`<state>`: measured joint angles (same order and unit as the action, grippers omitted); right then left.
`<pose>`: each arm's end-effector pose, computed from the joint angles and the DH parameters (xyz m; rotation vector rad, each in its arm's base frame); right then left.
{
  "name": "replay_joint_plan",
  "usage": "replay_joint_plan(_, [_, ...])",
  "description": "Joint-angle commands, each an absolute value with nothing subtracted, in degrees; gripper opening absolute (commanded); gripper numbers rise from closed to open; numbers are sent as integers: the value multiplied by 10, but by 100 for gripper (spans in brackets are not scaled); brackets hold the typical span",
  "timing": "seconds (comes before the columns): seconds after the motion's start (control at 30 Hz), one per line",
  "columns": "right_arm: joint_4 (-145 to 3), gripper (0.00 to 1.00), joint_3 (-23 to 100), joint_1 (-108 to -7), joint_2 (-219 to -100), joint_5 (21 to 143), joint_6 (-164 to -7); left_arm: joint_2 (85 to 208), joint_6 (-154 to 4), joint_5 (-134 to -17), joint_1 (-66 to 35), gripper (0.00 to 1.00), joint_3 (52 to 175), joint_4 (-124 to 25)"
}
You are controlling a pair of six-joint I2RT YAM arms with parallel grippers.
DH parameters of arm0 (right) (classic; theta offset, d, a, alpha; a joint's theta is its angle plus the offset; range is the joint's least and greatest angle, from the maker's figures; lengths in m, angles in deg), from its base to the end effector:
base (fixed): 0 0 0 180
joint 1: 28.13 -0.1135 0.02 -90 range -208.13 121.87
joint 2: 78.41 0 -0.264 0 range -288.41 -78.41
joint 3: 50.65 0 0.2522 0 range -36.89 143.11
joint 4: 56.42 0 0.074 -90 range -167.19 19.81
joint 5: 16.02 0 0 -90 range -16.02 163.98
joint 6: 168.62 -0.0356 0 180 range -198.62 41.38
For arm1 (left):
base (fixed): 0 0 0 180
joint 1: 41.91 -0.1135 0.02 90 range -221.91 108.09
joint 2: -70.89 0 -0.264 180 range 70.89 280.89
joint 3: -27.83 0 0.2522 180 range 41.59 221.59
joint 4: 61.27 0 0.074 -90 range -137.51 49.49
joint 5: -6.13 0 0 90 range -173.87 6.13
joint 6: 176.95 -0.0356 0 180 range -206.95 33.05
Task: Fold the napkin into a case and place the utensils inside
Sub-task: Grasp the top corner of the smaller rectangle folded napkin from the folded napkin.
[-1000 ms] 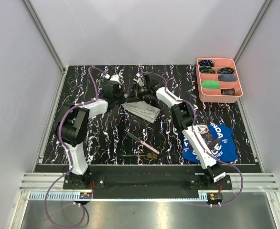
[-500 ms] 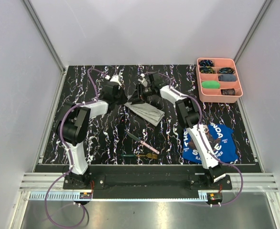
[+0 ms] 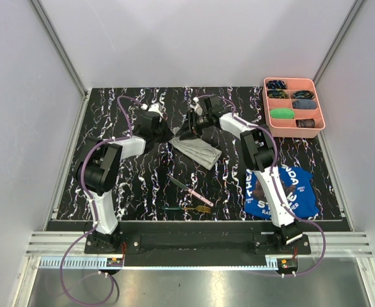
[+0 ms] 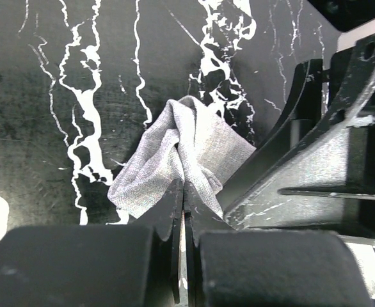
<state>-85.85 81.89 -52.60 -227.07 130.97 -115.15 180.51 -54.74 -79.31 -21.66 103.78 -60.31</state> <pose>0.4911 0.2563 0.1141 -0.2841 2.5030 1.6603 0.3824 -0.1441 0.1601 -0.1866 2.2302 -0.5988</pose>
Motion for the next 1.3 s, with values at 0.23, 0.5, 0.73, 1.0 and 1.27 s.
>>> replay_joint_plan(0.23, [-832,22,879,-533,-2294,1323,-1157,1789,-544,-773,-209,0,1035,-645])
replay_joint_plan(0.5, [-824,0,875,-553,-2312,1337,-1169,1776,-557,-752,-207,0,1019,-701])
replay_joint_plan(0.73, [-850,0,1002,-558,-2438,1415,-1211,1781,-576,-695,-213,0,974,-771])
replay_joint_plan(1.0, [-882,0,991,-563,-2416,1385,-1158,1775,-569,-672,-218,0,932,-840])
replay_joint_plan(1.27, [-905,0,920,-560,-2351,1341,-1089,1780,-549,-685,-228,0,979,-801])
